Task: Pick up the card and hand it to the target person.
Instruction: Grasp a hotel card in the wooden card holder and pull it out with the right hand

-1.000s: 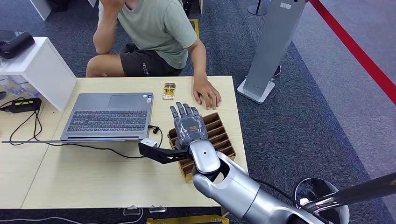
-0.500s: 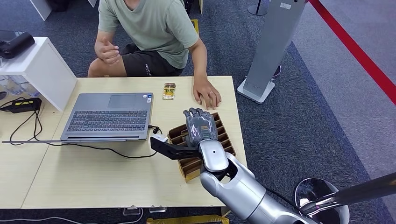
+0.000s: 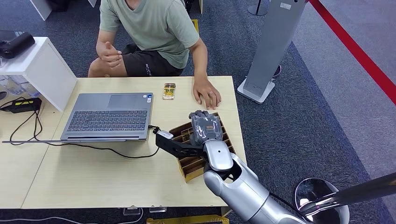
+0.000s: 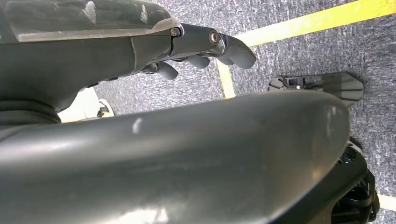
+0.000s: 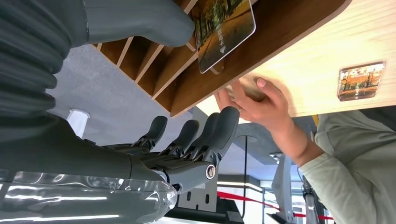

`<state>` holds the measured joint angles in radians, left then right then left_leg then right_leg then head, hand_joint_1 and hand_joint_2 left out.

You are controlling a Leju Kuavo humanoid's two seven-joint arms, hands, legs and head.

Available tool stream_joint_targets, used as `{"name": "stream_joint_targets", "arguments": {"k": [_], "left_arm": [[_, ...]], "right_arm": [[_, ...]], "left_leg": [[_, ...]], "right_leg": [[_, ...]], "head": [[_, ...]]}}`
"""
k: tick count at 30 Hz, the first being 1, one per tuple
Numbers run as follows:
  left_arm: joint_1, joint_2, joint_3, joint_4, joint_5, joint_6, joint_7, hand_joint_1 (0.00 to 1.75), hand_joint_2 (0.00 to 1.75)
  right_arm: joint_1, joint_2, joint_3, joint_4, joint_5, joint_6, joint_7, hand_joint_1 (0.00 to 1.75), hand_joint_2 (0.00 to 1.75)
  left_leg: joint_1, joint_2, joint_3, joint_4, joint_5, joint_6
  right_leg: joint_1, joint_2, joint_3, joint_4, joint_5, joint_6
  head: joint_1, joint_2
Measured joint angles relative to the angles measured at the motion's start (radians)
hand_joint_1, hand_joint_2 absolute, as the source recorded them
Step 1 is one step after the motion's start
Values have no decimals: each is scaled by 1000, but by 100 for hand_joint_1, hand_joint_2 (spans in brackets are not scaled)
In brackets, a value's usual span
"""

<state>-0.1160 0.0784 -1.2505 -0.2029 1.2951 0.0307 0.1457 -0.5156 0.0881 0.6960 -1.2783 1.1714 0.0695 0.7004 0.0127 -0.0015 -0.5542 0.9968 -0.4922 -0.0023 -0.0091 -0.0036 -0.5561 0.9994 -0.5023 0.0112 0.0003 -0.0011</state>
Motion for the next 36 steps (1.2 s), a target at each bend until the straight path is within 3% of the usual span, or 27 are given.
{"name": "stream_joint_targets", "arguments": {"k": [8, 20, 31, 33, 36], "left_arm": [[0, -1, 0, 0, 6, 2, 1, 0, 0], [0, -2, 0, 0, 7, 1, 1, 0, 0], [0, -7, 0, 0, 1, -1, 1, 0, 0], [0, -7, 0, 0, 0, -1, 1, 0, 0], [0, -8, 0, 0, -1, -1, 1, 0, 0]], "right_arm": [[5, 2, 2, 0, -20, 6, 0, 84, 175], [5, 3, 11, 16, -44, 6, 0, 76, 175], [5, 3, 19, 43, -71, -10, 0, 80, 175], [5, 3, 20, 45, -74, -14, 0, 92, 175], [6, 3, 21, 51, -80, -16, 0, 132, 175]], "left_leg": [[0, 0, 0, 0, 0, 0], [0, 0, 0, 0, 0, 0], [0, 0, 0, 0, 0, 0], [0, 0, 0, 0, 0, 0], [0, 0, 1, 0, 0, 0]], "right_leg": [[0, 0, 0, 0, 0, 0], [0, 0, 0, 0, 0, 0], [0, 0, 0, 0, 0, 0], [0, 0, 0, 0, 0, 0], [0, 0, 1, 0, 0, 0]], "head": [[0, 0], [0, 0], [0, 0], [0, 0], [0, 0]]}}
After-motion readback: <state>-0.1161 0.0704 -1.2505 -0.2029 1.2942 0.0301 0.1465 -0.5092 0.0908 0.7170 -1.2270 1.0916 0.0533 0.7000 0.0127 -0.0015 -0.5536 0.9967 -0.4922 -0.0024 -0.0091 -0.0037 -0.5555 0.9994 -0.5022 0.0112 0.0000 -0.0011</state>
